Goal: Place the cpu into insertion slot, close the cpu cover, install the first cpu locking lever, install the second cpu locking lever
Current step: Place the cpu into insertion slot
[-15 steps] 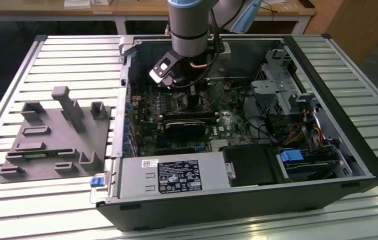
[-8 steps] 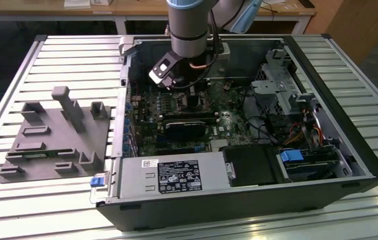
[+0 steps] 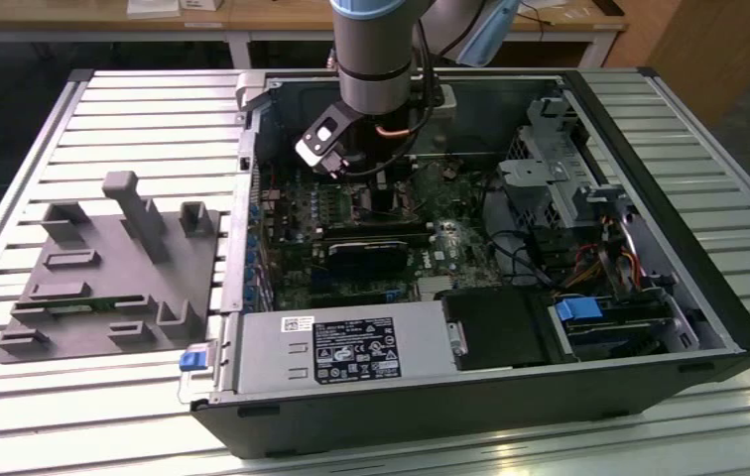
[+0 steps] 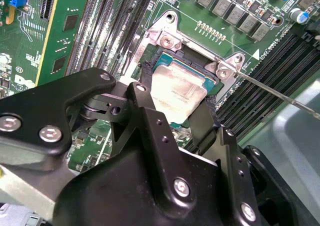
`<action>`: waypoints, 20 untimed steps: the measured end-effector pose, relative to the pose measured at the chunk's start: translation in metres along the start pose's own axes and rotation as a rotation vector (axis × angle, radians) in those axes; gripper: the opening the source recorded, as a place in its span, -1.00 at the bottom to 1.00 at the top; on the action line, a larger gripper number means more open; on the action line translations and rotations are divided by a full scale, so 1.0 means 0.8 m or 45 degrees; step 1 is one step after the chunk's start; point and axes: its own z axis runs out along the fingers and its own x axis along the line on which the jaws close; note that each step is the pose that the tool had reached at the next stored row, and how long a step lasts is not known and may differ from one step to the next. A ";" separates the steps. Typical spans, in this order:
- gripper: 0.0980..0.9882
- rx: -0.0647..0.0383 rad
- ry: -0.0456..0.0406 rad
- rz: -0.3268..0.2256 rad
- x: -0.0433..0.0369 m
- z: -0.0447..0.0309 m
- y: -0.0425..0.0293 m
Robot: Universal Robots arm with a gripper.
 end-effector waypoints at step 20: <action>0.15 0.000 0.016 0.001 0.000 0.0000 0.0000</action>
